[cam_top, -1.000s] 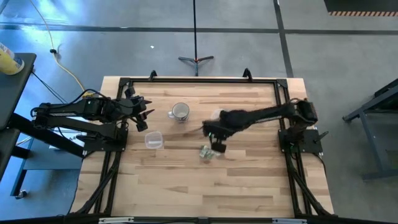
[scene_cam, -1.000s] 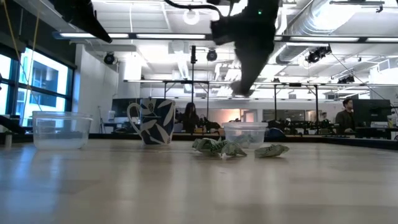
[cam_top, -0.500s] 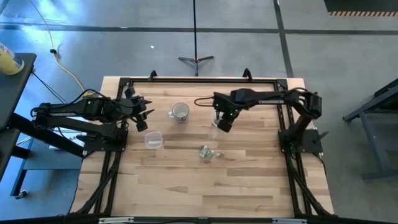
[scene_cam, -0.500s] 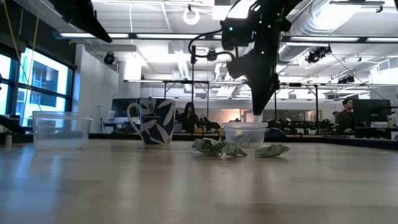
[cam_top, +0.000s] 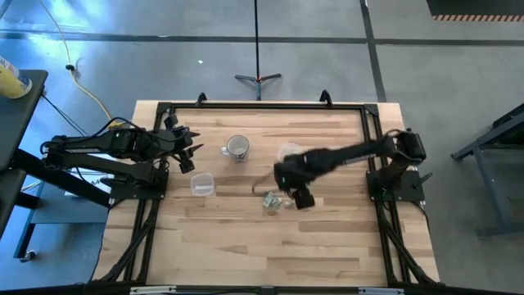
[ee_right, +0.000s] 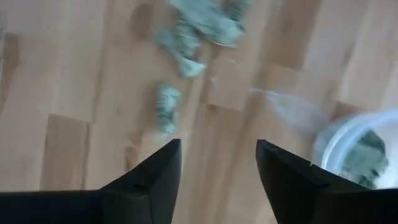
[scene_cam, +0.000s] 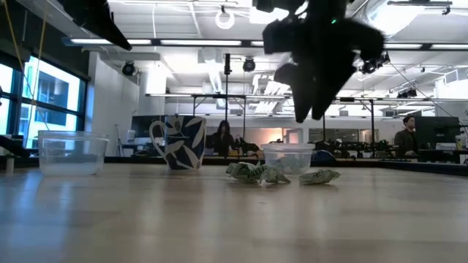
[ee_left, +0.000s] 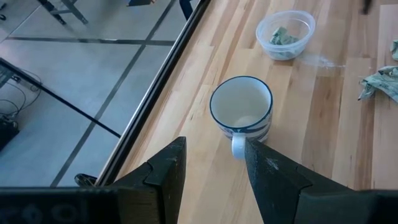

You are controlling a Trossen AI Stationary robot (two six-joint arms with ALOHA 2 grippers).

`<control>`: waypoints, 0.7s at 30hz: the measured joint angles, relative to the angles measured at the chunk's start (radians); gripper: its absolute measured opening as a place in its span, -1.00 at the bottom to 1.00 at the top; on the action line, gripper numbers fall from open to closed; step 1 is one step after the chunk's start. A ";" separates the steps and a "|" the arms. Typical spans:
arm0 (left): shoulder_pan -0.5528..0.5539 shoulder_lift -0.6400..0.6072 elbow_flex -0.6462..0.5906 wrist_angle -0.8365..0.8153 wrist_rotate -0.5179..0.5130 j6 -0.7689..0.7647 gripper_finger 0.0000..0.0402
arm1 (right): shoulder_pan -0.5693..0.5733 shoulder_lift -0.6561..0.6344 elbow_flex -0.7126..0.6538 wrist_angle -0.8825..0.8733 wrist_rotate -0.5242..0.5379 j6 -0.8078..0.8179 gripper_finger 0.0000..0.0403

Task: Pick and place Stevia / Truvia into bins
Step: Put the white stevia packet into the transparent container

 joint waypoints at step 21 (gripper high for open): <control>0.000 0.000 0.000 0.000 0.000 0.000 0.00 | 0.142 0.194 0.000 0.116 0.042 0.206 -0.08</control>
